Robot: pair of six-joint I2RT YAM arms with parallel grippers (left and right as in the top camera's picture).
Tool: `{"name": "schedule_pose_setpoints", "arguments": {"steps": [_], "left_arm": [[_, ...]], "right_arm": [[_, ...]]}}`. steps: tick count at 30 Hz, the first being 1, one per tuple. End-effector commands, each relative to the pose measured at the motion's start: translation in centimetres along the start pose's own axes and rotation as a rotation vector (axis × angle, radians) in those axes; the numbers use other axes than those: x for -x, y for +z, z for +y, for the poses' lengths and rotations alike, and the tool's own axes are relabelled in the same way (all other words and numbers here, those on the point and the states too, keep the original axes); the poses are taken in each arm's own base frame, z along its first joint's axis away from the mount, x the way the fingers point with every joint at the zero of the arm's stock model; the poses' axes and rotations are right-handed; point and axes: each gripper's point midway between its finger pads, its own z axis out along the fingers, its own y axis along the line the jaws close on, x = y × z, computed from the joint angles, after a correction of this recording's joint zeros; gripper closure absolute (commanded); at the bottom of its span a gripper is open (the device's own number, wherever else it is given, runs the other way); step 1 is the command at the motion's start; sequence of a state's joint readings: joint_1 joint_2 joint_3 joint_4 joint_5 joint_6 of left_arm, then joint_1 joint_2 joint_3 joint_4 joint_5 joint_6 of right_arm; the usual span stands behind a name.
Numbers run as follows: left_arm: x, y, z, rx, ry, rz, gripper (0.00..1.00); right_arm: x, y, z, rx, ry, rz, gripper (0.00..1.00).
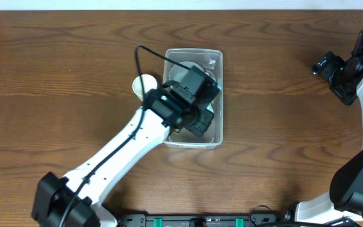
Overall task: Pack container
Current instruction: 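Carry the grey cup into the container front and release it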
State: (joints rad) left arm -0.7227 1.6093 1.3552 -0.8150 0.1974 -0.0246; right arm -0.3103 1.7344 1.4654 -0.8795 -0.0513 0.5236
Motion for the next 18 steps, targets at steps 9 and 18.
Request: {"name": "schedule_pose_setpoints", "arguments": {"steps": [9, 18], "left_arm": [[0.6, 4.1, -1.8, -0.008, 0.072, 0.038, 0.94], [-0.1, 7.2, 0.1, 0.071, 0.075, 0.097, 0.94]], "right_arm": [[0.4, -0.2, -0.1, -0.006, 0.016, -0.012, 0.01], [0.4, -0.2, -0.1, -0.006, 0.016, -0.012, 0.01]]}}
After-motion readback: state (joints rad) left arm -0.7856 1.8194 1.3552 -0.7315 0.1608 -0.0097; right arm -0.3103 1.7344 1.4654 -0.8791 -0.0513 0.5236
